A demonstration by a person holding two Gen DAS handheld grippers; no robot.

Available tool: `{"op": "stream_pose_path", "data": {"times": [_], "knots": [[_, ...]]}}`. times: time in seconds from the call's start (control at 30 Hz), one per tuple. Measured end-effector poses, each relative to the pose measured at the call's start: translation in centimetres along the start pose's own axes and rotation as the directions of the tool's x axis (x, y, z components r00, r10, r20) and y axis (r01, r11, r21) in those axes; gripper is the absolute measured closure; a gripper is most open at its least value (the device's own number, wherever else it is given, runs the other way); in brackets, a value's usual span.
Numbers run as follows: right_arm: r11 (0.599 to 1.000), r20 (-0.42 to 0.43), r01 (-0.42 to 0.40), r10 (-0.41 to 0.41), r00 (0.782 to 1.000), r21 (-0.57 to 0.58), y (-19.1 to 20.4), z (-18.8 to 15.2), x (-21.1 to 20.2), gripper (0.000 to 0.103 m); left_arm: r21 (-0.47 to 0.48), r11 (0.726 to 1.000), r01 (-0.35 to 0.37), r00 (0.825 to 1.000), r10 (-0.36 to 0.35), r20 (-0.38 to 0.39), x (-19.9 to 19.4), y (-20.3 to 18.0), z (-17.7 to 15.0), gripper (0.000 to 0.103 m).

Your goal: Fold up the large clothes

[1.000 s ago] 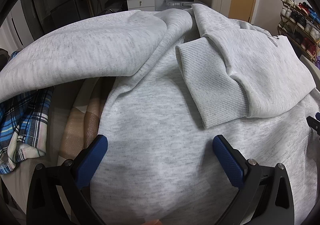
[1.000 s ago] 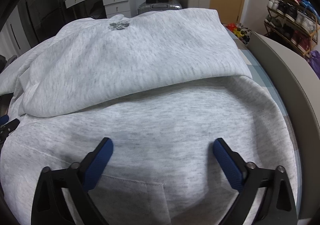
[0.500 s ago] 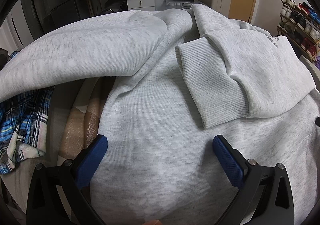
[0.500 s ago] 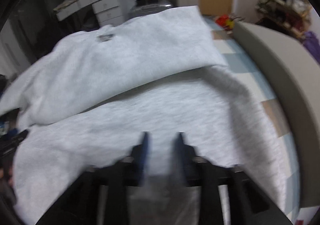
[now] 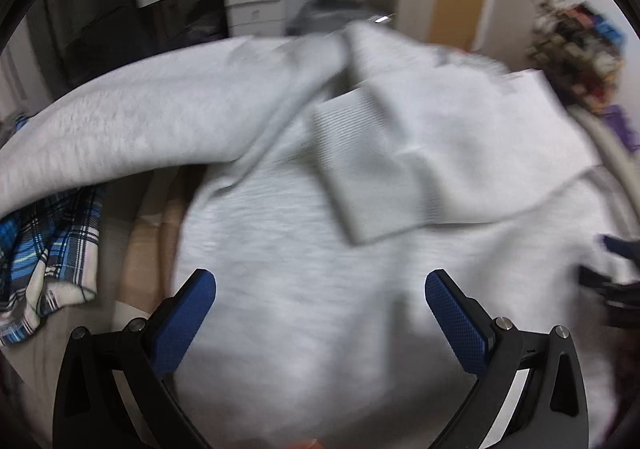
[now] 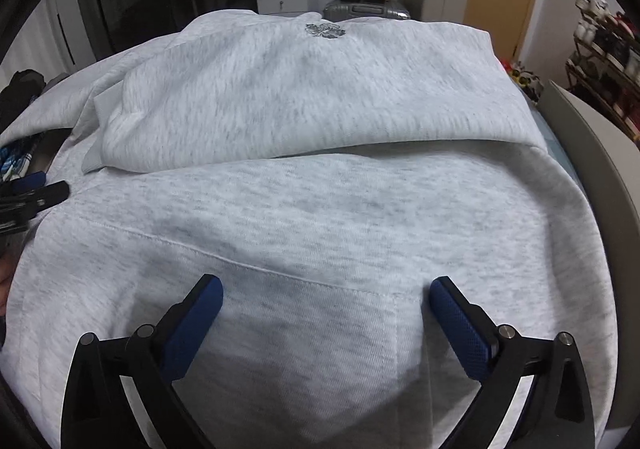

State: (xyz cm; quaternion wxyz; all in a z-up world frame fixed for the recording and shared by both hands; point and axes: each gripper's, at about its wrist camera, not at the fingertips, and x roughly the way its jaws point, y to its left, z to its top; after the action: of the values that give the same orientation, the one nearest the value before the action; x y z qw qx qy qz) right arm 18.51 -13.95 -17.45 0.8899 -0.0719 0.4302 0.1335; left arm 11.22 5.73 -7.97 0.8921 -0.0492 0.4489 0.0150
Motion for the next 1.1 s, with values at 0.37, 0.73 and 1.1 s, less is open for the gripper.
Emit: {"op": "stream_pose_path", "data": {"times": [0.37,0.73,1.1], "knots": [[1.000,0.004,-0.009,0.009,1.000,0.003,0.2,-0.1,-0.9,0.000,0.184,0.981,0.052,0.994,-0.035,-0.099,1.2,-5.6,-3.2,0.001],[0.997,0.009,-0.046,0.045,0.999,0.068,-2.3,-0.3,-1.8,0.000,0.177,0.981,0.075,0.994,-0.061,-0.086,1.2,-5.3,-3.2,0.001],[0.993,-0.004,0.068,-0.068,0.998,0.101,-3.6,-0.6,-1.6,0.000,0.330,0.936,0.119,0.991,-0.133,0.022,-3.6,-10.0,-5.0,0.001]]}}
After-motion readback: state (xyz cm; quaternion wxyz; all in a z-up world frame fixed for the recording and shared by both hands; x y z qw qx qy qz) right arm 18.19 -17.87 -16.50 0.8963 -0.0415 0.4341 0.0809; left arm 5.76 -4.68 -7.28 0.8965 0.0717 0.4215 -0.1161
